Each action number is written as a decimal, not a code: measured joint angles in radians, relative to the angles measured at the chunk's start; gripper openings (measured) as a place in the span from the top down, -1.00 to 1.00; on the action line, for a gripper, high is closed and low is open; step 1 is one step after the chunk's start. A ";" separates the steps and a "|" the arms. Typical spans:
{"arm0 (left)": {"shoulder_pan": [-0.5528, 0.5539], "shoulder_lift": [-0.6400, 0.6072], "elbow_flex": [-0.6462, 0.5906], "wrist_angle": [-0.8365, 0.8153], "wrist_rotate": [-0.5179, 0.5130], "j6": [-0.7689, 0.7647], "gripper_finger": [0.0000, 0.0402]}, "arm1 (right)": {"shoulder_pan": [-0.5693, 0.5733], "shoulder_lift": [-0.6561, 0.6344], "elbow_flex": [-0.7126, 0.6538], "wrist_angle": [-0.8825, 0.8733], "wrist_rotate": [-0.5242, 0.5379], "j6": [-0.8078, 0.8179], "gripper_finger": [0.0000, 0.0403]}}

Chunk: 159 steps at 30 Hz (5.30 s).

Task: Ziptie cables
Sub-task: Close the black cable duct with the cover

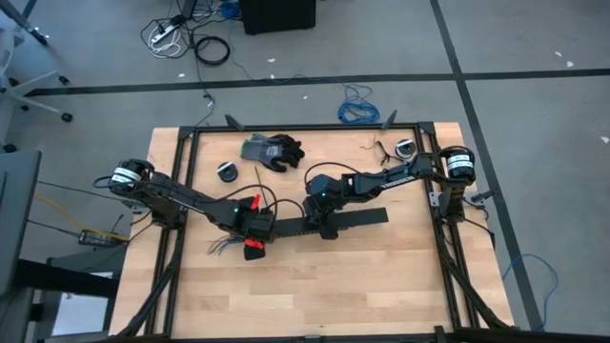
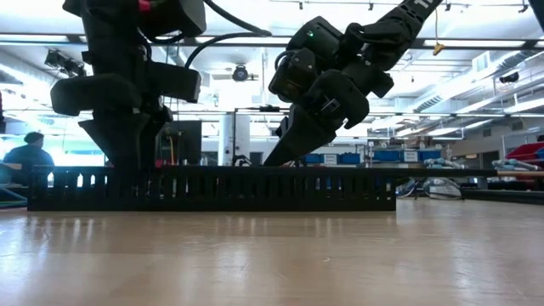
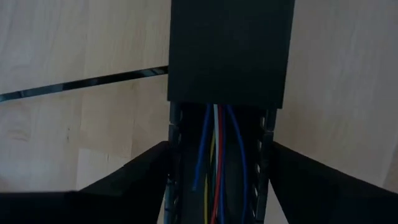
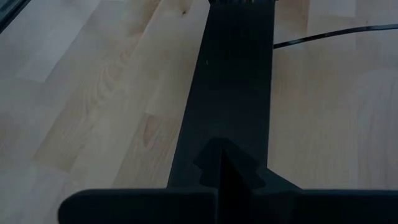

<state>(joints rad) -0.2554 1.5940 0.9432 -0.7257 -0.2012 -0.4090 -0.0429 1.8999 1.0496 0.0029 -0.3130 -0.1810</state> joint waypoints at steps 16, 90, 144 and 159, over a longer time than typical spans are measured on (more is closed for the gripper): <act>0.000 0.015 -0.001 0.022 0.031 0.007 -0.13 | 0.000 0.010 -0.004 0.047 -0.033 -0.033 1.00; 0.000 0.092 0.006 -0.153 0.028 -0.096 -0.05 | 0.000 -0.070 -0.002 -0.147 0.093 -0.023 1.00; -0.034 0.100 0.035 -0.325 -0.044 -0.053 -0.64 | -0.032 0.112 0.150 -0.100 -0.112 -0.076 1.00; -0.035 0.096 0.035 -0.244 0.071 0.009 0.04 | -0.030 0.092 0.146 -0.127 -0.180 -0.053 1.00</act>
<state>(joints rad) -0.2901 1.6897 0.9787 -0.9699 -0.1298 -0.3997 -0.0731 1.9915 1.1958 -0.1240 -0.4933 -0.2342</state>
